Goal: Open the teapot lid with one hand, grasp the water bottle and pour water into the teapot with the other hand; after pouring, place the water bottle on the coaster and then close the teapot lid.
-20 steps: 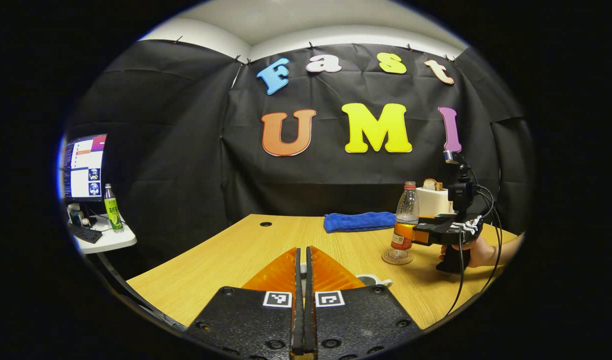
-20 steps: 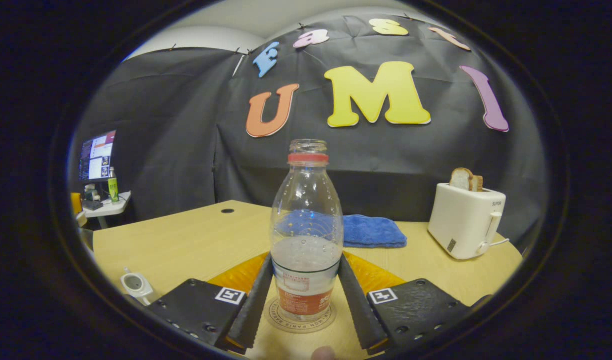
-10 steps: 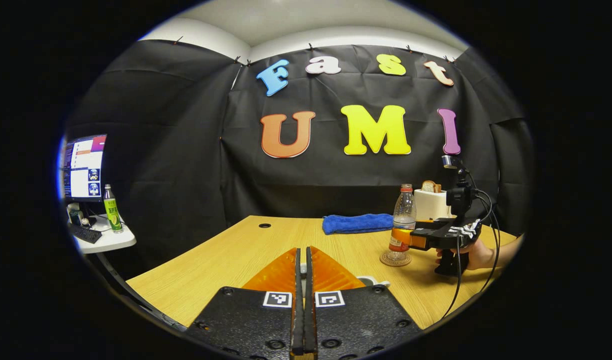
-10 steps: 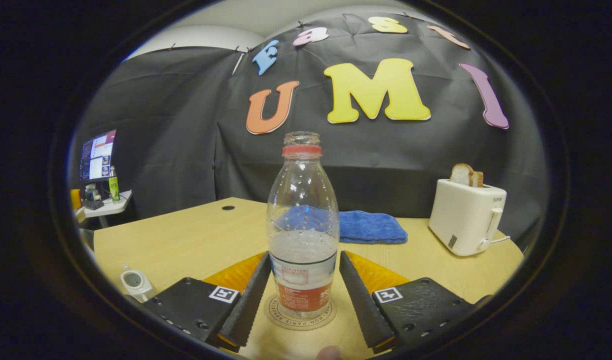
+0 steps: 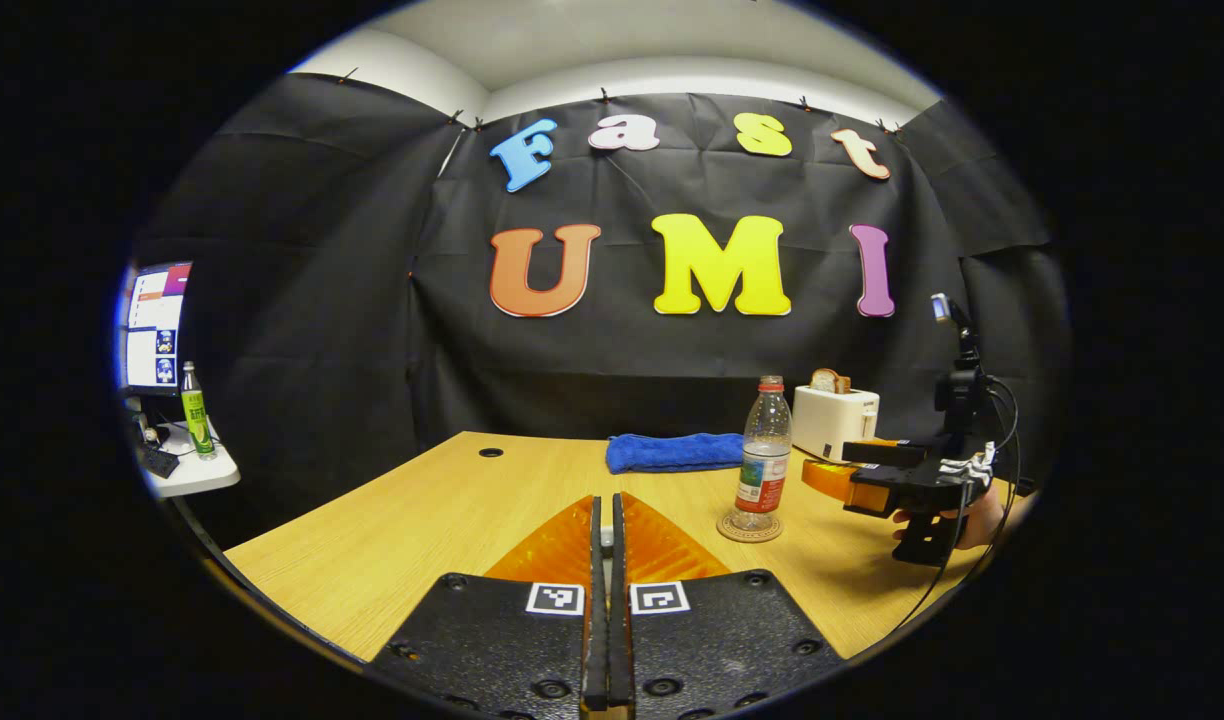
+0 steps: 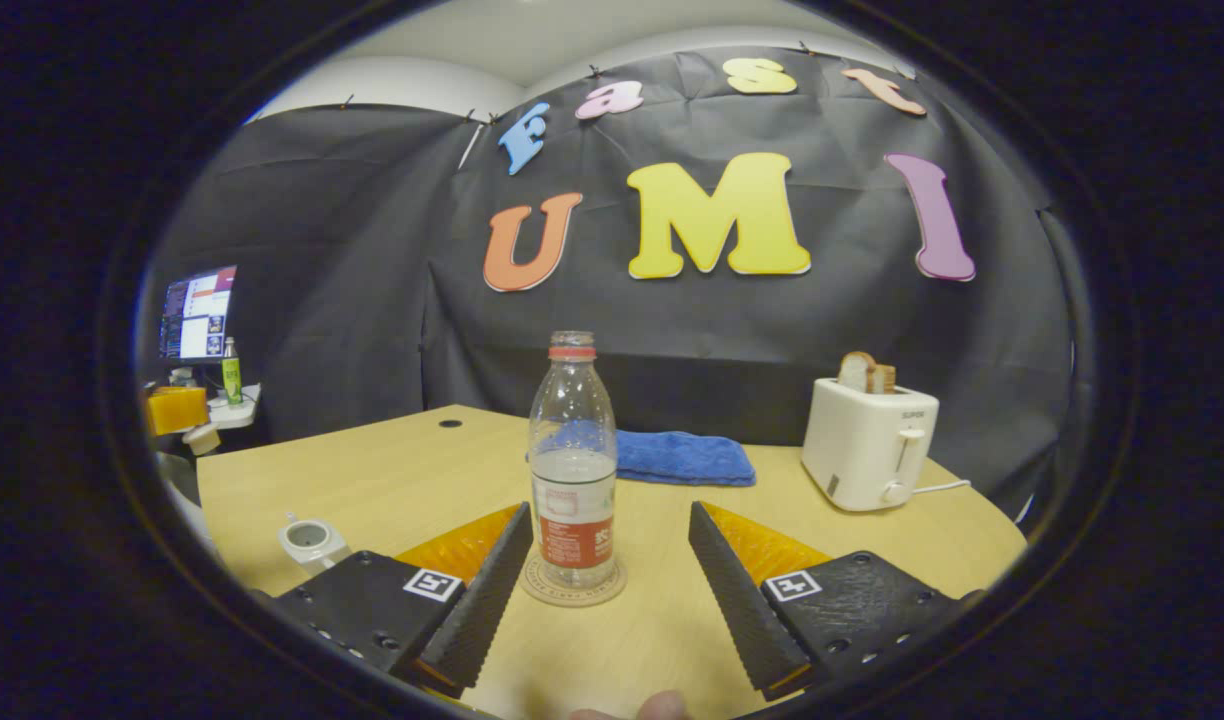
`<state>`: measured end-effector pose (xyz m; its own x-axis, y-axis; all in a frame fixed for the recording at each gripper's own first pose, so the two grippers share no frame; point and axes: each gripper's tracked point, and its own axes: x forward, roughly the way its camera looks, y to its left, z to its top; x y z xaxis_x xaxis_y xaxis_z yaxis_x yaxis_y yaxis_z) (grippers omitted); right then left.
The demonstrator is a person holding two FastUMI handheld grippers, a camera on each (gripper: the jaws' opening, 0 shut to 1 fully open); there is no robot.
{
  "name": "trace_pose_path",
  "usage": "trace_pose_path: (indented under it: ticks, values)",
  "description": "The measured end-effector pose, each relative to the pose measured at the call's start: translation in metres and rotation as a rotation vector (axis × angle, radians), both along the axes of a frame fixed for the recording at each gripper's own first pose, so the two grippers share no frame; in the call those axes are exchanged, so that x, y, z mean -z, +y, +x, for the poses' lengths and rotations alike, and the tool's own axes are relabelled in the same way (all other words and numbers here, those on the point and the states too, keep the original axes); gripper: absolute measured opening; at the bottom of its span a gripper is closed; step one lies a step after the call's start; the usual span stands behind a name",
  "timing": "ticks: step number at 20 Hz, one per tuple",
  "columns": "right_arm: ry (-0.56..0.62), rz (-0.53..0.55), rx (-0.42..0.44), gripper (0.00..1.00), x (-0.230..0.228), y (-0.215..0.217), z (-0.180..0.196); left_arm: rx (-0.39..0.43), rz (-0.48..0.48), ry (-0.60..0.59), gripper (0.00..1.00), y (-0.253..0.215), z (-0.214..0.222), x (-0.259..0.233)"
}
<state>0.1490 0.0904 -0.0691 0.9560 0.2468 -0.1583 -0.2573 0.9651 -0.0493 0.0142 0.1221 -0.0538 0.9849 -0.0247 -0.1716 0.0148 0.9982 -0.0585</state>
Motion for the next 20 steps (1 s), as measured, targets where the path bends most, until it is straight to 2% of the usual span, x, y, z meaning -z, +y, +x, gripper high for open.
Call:
trace_pose_path:
  ticks: [5,10,20]
  values:
    - [-0.046,0.036,0.096,0.94,-0.007,-0.053,-0.043,0.064,0.006,0.029,0.03,-0.033,0.019,0.020]
    - [-0.090,0.022,0.169,0.94,-0.010,-0.091,-0.068,0.056,0.006,0.059,0.03,-0.039,0.033,0.044]
    - [-0.059,0.018,0.240,0.94,0.002,-0.116,-0.083,0.024,-0.064,0.097,0.03,-0.031,0.044,0.071]
